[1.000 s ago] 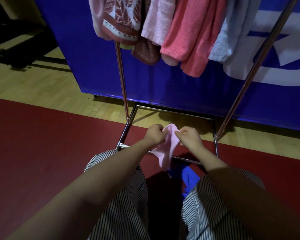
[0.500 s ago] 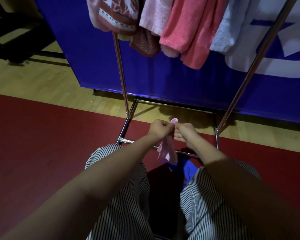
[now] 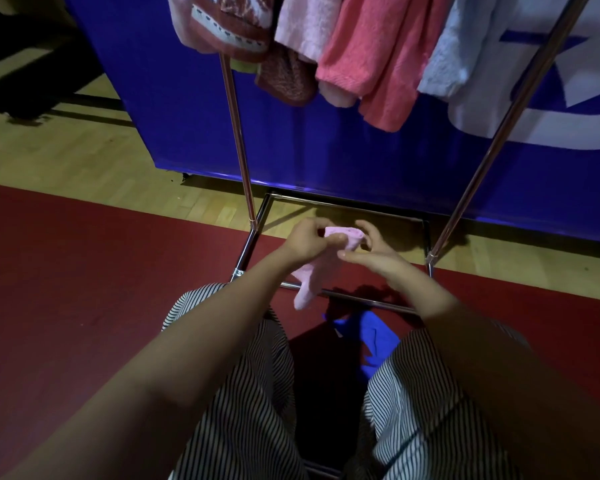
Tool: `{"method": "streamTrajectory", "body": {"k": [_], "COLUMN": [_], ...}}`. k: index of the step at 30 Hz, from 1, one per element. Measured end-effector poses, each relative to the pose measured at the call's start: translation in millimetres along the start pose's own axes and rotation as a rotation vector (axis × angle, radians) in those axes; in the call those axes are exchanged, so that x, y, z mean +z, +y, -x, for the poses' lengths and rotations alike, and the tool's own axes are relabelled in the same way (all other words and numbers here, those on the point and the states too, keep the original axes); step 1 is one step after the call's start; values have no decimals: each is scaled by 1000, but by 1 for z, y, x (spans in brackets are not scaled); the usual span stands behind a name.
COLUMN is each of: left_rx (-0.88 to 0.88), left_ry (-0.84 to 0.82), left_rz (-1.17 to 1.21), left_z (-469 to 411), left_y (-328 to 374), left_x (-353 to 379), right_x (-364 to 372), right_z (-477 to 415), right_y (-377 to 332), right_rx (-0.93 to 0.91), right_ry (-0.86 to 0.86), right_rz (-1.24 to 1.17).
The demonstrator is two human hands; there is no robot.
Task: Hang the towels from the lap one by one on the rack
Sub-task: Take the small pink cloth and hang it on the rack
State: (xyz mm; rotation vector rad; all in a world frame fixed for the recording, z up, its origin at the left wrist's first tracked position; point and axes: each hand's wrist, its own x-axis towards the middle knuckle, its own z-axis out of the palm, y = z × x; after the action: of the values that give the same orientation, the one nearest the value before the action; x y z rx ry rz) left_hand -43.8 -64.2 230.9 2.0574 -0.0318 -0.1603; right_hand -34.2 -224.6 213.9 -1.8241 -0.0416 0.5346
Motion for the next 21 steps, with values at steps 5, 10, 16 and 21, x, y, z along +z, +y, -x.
{"method": "streamTrajectory", "body": {"k": [5, 10, 16, 21], "left_rx": [-1, -191, -375, -482], "left_ry": [-29, 64, 319, 670], "left_rz": [310, 551, 798, 741], "left_z": [1, -6, -13, -14], "left_y": [3, 6, 8, 1], "left_x": [3, 7, 6, -3], "right_x": [3, 10, 20, 28], "right_z": [5, 0, 4, 6], "right_y": [3, 8, 2, 17], "right_rx": [11, 16, 132, 185], "right_ry": [-88, -101, -266, -299], "right_rz": [44, -44, -290, -153]}}
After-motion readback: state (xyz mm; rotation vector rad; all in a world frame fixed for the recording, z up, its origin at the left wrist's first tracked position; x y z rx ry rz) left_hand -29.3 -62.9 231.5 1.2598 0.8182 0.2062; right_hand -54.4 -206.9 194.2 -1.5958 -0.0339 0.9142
